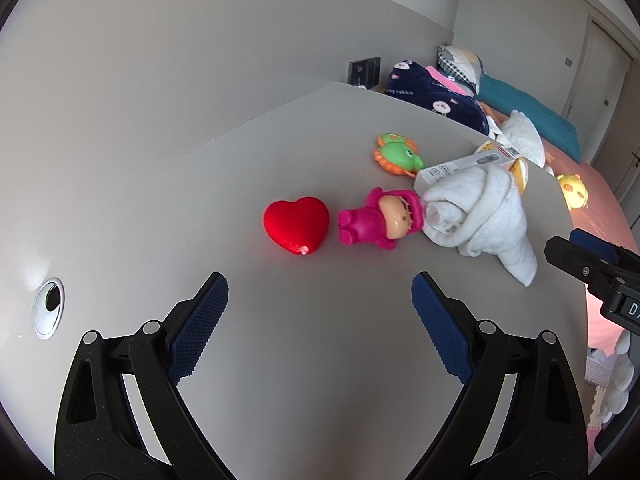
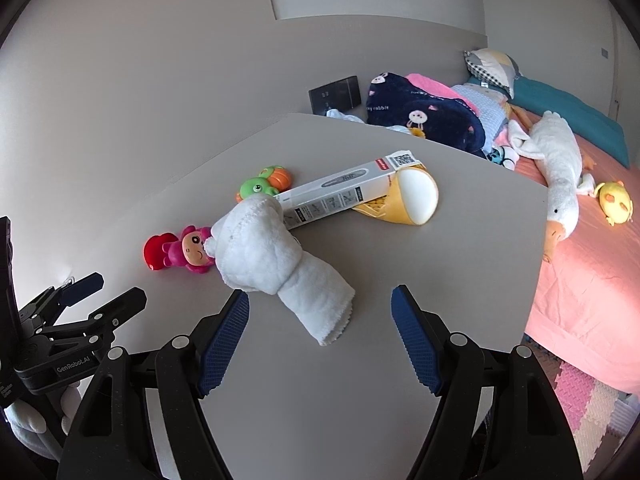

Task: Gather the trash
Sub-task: 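Move both open grippers back over the desk toward the white towel, then grasp the white towel with the right gripper while the left grasps the red heart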

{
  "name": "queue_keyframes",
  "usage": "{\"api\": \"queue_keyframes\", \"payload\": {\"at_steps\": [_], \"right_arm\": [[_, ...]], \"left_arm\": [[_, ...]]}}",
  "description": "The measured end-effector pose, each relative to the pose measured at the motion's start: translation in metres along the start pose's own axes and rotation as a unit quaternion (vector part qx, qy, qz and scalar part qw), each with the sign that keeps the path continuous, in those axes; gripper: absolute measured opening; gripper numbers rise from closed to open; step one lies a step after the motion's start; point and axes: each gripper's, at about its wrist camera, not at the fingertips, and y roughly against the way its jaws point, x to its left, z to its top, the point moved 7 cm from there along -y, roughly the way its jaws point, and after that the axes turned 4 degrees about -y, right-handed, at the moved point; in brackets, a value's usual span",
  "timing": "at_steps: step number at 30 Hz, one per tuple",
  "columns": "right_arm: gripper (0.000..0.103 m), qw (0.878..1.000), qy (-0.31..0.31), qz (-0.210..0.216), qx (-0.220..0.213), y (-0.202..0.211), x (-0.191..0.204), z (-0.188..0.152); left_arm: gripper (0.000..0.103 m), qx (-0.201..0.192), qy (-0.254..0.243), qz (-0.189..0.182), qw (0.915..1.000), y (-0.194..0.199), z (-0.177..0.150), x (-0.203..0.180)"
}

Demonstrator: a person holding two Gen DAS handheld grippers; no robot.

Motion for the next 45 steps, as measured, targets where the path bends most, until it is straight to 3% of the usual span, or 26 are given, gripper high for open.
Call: {"api": "queue_keyframes", "payload": {"at_steps": [7,16,21,23,24,27,34,41,45], "right_arm": [[0.074,1.0,0.007,0.018,0.006,-0.022,0.021,0.01],[0.074,0.999,0.042,-0.006,-0.004,-0.049,0.03,0.026],[0.074,0.998,0.05,0.023,0.015,-0.061,0.034,0.022],[0.064,0.998,0.048,0.035,0.028,-0.064,0.036,0.018],[0.053,0.998,0.042,0.043,0.036,-0.065,0.038,0.017],[0.042,0.997,0.036,0.048,0.046,-0.065,0.042,0.014],[0.035,0.998,0.024,0.052,0.04,-0.056,0.044,0.009],[0.033,0.998,0.019,0.046,0.03,-0.043,0.039,0.007],[0.032,0.998,0.017,0.047,0.024,-0.031,0.034,0.008]], "left_arm": [[0.086,0.006,0.014,0.018,0.9997,-0.018,0.011,0.026],[0.086,0.021,-0.003,0.027,0.9994,-0.045,0.023,0.031],[0.086,0.024,-0.01,0.026,0.9993,-0.055,0.028,0.03],[0.085,0.026,-0.013,0.024,0.9993,-0.059,0.031,0.03],[0.083,0.026,-0.012,0.022,0.9993,-0.061,0.032,0.029],[0.07,0.03,-0.009,0.005,0.9995,-0.066,0.035,0.027],[0.048,0.042,-0.004,-0.003,0.9991,-0.072,0.032,0.026],[0.047,0.045,0.027,0.007,0.9986,-0.066,0.028,0.037],[0.047,0.028,0.034,0.012,0.999,-0.05,0.029,0.038]]}}
